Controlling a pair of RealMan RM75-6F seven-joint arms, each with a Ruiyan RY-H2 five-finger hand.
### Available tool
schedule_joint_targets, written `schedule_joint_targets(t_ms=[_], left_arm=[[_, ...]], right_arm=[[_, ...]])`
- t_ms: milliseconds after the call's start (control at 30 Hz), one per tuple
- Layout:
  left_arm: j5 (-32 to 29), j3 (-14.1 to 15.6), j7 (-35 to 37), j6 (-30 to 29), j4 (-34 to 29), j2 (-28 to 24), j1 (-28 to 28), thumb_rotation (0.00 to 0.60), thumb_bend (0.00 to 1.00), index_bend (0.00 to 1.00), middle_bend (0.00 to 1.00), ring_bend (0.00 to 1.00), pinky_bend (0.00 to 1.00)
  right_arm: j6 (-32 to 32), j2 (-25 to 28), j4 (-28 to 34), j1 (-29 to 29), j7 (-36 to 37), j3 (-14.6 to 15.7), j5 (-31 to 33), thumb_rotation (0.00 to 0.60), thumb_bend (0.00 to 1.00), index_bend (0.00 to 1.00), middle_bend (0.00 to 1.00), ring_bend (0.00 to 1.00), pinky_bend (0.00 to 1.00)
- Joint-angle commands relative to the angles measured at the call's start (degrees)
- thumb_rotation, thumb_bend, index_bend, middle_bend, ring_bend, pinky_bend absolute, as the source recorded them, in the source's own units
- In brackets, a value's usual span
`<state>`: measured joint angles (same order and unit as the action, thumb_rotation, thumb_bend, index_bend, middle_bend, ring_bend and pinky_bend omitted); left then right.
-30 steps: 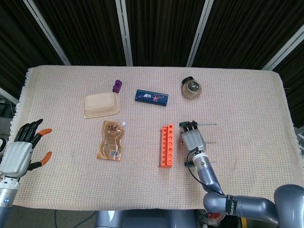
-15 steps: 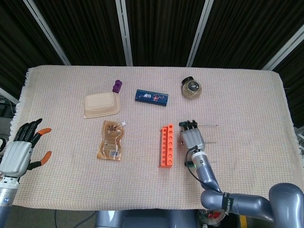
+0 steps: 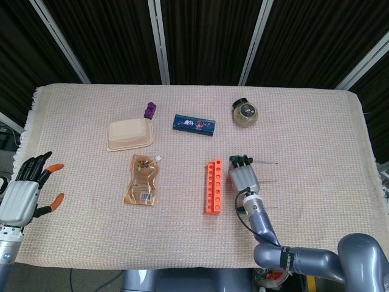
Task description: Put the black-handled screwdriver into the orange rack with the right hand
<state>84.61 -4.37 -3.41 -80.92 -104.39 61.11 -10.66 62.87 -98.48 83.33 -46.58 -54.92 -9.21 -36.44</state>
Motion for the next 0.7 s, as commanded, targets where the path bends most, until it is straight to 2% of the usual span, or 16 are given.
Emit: schedule_joint_targets(t_ms=[33, 467, 567, 700], left_arm=[[0.0, 0.0, 0.0, 0.0, 0.0, 0.0, 0.0, 0.600, 0.33, 0.22, 0.00, 0.00, 0.00], [0.4, 0.1, -0.3, -0.2, -0.4, 0.0, -0.1, 0.600, 0.33, 0.22, 0.00, 0.00, 0.00], [0.4, 0.1, -0.4, -0.3, -0.6, -0.1, -0.1, 0.600, 0.33, 0.22, 0.00, 0.00, 0.00], [0.6, 0.2, -0.8, -0.3, -1.0, -0.3, -0.1, 0.600, 0.33, 0.22, 0.00, 0.00, 0.00]], right_arm=[[0.1, 0.0, -0.2, 0.0, 0.4, 0.2, -0.1, 0.600, 0.30, 0.51, 0.15, 0.00, 0.00], [1.6, 2.9, 2.7, 1.0, 2.9, 0.5, -3.1, 0.600, 0.32, 0.63, 0.22, 0.00, 0.00], [1.9, 5.3, 5.4, 1.6, 4.9, 0.1, -4.5, 0.600, 0.32, 0.65, 0.24, 0.00, 0.00], [-0.1, 12.4, 13.2, 3.2, 11.0, -1.3, -6.9, 0.600, 0.32, 0.66, 0.24, 0.00, 0.00]])
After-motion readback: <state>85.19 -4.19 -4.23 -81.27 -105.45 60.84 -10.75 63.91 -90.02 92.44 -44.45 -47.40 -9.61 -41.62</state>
